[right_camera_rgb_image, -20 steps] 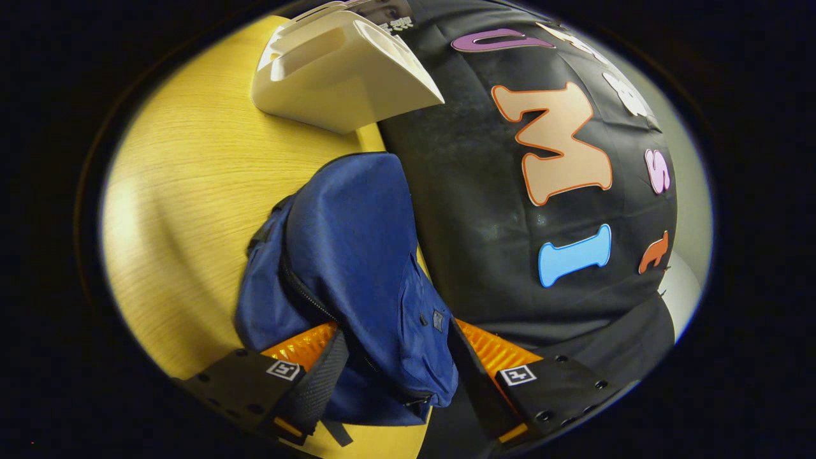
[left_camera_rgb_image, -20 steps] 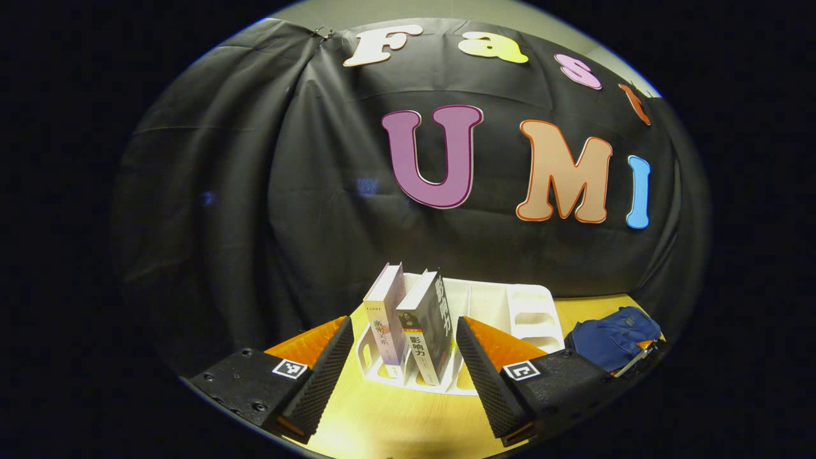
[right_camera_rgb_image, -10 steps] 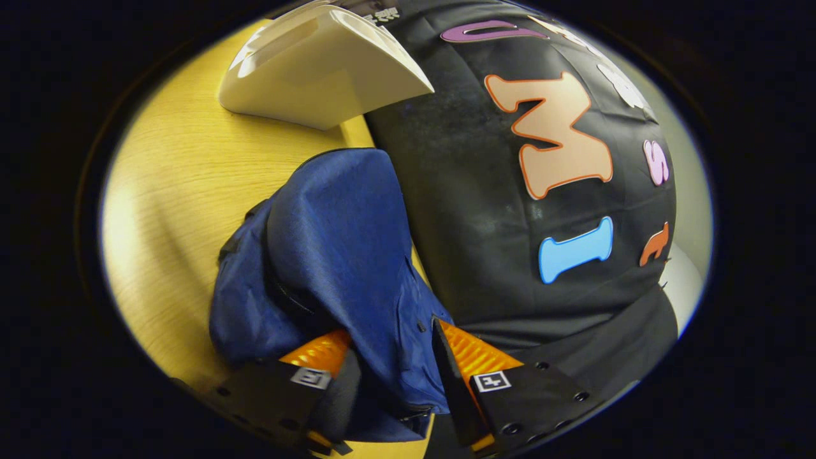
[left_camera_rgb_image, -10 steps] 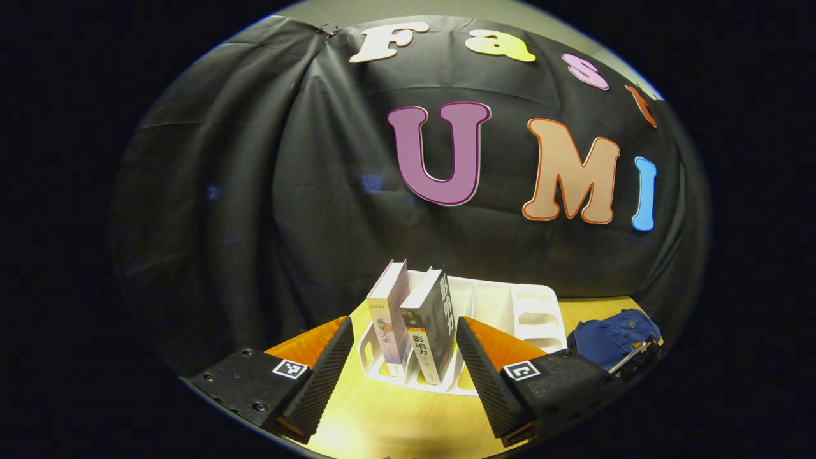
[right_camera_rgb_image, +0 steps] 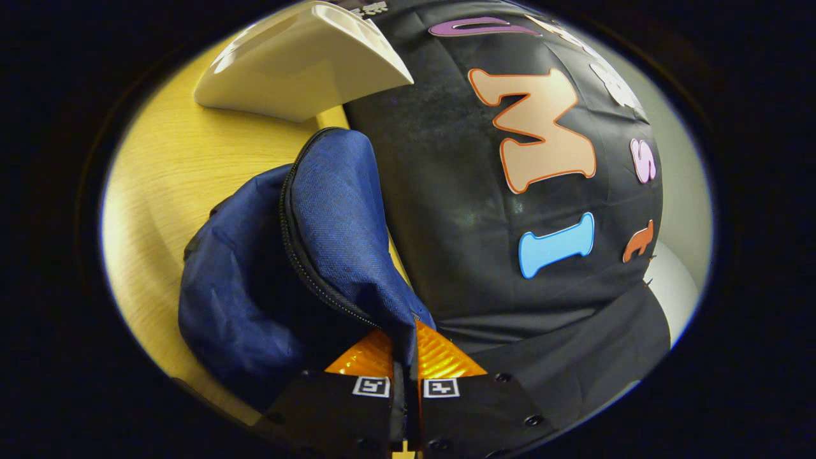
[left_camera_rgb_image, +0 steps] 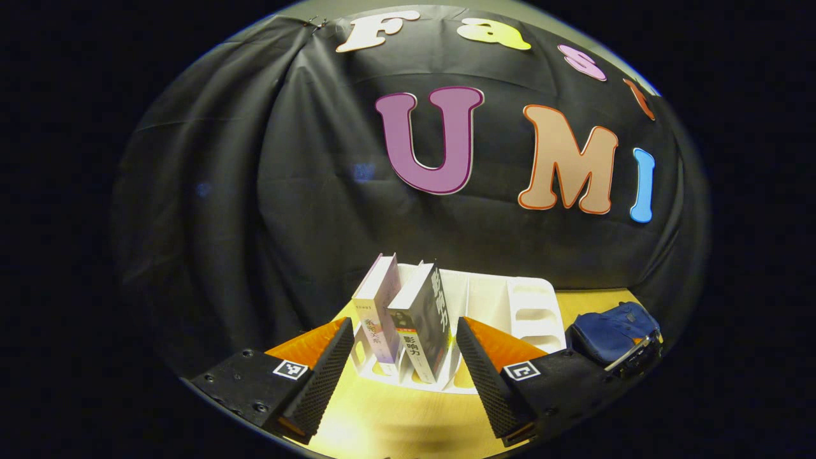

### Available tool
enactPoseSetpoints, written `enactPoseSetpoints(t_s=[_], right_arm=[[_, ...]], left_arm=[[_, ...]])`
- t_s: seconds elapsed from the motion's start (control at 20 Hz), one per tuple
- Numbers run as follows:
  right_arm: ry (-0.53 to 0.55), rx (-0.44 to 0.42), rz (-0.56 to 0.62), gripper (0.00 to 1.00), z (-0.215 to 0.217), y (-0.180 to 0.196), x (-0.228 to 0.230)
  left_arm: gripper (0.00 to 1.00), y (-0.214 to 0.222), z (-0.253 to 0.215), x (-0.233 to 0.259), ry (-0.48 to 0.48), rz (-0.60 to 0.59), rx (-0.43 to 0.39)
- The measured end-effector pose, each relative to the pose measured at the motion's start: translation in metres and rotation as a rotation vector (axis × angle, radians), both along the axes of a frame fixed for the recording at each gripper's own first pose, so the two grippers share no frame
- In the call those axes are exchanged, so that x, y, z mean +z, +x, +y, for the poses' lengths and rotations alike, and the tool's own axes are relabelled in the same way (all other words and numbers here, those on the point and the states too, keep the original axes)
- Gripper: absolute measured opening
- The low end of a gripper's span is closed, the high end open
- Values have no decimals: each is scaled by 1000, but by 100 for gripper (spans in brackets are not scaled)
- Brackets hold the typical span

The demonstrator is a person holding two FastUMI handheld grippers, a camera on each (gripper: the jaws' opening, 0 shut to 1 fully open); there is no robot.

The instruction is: Open the schoolbag, grab two books from the bookshelf and put them into the schoolbag.

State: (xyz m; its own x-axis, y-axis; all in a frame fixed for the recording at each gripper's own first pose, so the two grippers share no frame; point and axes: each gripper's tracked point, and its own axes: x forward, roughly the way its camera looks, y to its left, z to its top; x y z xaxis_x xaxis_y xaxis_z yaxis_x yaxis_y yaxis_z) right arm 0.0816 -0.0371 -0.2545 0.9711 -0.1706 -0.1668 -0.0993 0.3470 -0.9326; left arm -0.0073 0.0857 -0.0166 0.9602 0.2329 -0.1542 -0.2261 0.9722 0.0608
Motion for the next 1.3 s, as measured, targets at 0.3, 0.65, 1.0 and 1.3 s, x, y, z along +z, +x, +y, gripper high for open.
enactPoseSetpoints(t_s=[0.3,0.65,1.0,1.3], right_arm=[[30,-14,-11,5,-4,1,10],[56,-32,-11,4,-9,4,18],[62,-42,-11,5,-8,-1,23],[86,-57,-25,4,-14,-11,36]], left_arm=[[95,39,-2,9,-75,94,-90],[94,87,6,14,-139,282,-169],[95,129,12,8,-90,528,-253],[93,148,20,-24,-58,761,-262]])
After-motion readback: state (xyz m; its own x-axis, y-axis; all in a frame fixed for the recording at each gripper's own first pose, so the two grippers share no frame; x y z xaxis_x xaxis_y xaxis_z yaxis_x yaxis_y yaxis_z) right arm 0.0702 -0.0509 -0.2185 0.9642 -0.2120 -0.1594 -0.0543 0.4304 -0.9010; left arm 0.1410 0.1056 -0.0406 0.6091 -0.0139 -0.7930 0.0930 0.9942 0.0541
